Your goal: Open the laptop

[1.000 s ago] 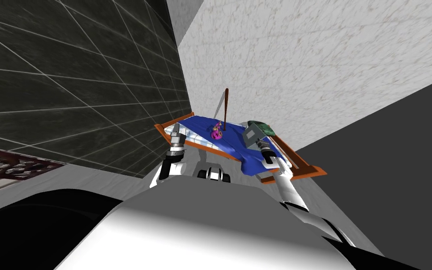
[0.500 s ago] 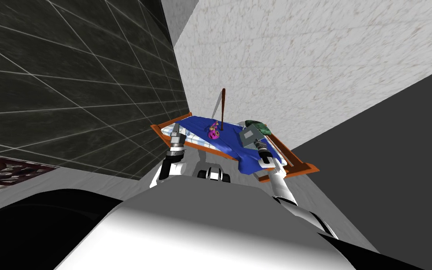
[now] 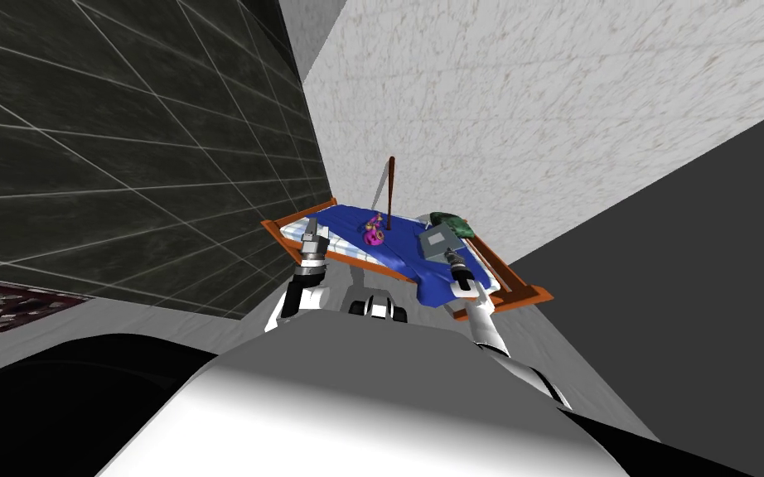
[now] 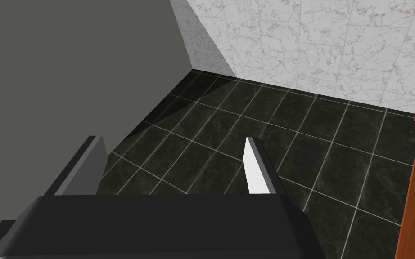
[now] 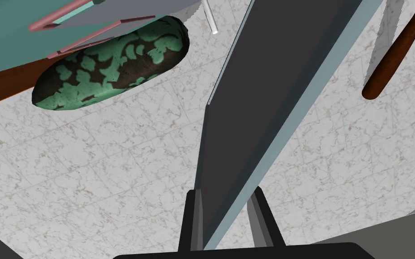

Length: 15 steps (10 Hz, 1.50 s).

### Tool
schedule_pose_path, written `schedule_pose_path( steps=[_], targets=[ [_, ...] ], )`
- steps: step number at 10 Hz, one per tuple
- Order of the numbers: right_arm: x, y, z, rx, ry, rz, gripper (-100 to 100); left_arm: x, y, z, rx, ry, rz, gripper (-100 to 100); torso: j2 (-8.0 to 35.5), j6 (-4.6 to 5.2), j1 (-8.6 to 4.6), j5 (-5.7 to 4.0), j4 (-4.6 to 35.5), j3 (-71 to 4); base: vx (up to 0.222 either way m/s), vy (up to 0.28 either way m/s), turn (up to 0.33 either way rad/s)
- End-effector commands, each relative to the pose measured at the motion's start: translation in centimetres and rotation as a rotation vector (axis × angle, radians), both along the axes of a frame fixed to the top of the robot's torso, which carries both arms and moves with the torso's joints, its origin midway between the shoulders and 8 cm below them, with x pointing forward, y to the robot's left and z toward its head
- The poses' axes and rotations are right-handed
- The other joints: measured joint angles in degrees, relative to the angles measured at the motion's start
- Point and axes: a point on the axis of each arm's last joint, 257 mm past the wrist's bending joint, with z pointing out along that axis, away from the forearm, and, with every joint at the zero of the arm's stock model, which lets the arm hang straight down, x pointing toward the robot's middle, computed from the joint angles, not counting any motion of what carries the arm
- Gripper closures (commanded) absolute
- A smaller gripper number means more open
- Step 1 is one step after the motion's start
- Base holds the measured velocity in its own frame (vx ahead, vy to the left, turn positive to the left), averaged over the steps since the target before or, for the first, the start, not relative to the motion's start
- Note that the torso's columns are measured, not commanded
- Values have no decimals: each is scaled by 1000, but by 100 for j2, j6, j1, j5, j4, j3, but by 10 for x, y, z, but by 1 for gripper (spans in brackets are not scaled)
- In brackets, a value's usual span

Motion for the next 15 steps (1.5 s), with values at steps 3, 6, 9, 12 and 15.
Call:
schedule_pose_path(
  steps=[3, 6, 9, 12, 15],
  targets=[
    [-3, 26, -36, 118, 18, 7, 100, 0, 0, 0, 0, 0, 0, 0, 5, -14, 34, 12, 5, 2, 0, -49, -20],
    [-4, 21, -37, 177, -14, -7, 100, 0, 0, 0, 0, 0, 0, 0, 16, -5, 26, 41, 40, 8, -10, -43, 11],
    [1, 17, -20, 185, -32, 11, -100, 0, 0, 0, 0, 0, 0, 0, 9, 15, 35, 47, 45, 2, 26, -9, -91],
    [6, 22, 0, 181, -34, 54, -100, 0, 0, 0, 0, 0, 0, 0, 68, 27, 26, 56, 75, 38, 47, 64, -127],
    [9, 32, 15, 184, -25, 101, -100, 0, 0, 0, 0, 0, 0, 0, 80, 31, 29, 67, 88, 45, 53, 56, -167]
  ],
)
